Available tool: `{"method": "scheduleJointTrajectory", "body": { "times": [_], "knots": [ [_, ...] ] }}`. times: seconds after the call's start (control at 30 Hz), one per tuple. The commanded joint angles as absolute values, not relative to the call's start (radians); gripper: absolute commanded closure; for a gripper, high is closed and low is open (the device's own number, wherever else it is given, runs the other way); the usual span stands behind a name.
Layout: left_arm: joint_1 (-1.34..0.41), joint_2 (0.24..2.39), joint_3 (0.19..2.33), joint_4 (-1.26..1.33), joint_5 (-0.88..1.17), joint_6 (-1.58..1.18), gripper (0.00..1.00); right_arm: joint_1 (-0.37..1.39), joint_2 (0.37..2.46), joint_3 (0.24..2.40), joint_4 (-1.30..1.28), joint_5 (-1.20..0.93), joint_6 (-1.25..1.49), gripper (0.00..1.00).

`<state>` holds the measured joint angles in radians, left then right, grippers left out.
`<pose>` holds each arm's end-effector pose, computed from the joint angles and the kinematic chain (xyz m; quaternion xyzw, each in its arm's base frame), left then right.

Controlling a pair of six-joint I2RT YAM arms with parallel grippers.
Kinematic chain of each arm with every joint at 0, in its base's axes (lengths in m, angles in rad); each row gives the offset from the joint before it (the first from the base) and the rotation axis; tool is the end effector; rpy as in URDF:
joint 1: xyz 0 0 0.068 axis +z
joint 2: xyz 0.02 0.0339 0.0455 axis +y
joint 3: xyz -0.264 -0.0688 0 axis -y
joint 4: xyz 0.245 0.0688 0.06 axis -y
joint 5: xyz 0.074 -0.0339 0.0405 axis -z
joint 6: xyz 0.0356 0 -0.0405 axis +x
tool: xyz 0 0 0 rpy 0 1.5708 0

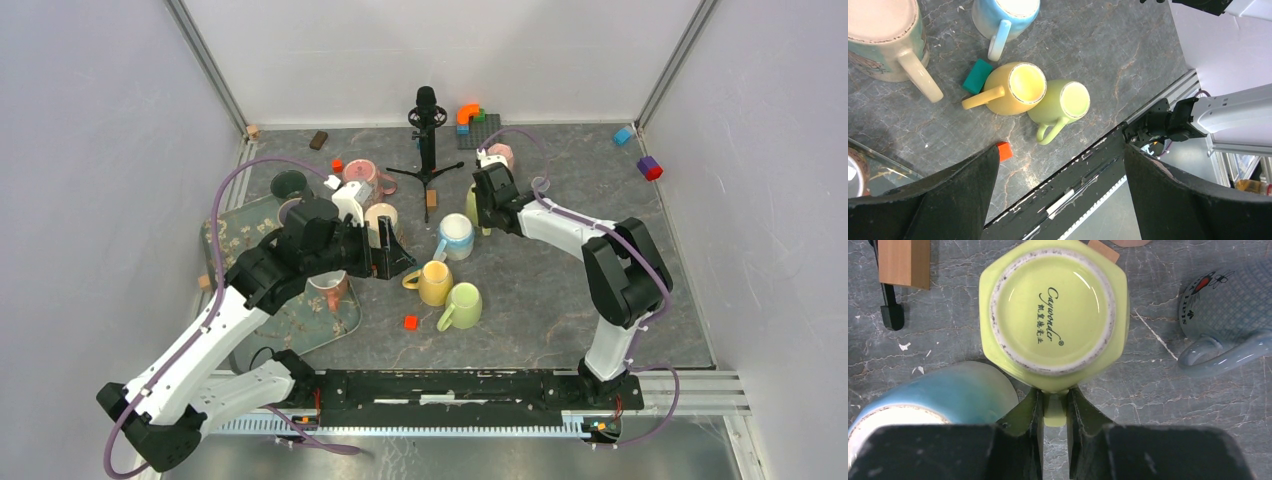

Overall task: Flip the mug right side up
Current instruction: Turn over the cup at the center of the board.

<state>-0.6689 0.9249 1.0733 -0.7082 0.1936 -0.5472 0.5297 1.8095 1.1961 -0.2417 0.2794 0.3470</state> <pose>0.1423 -0.1212 0.3620 0.0997 0.8664 -0.3447 0.3473 0.3401 0.1877 0.1964 -0.0360 0.9281 0.0291 0.3694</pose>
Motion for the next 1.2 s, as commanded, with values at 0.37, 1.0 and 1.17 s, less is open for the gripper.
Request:
{"method": "scheduleJointTrajectory", "body": {
  "times": [0.37,1.0,1.17],
  "knots": [
    [-0.666,0.85,0.969,-0.577,0.207,-0.688,0.0,0.522,1.569,1.078,-0.185,0.293,0.371,1.0],
    [-0.666,0.827,0.93,-0.515,0.23,-0.716,0.0,0.522,1.26,0.958,-0.189,0.291,0.396,1.0],
    [-0.666,0.831,0.918,-0.484,0.234,-0.726,0.0,0.522,1.179,0.936,-0.197,0.279,0.405,1.0]
  ]
}}
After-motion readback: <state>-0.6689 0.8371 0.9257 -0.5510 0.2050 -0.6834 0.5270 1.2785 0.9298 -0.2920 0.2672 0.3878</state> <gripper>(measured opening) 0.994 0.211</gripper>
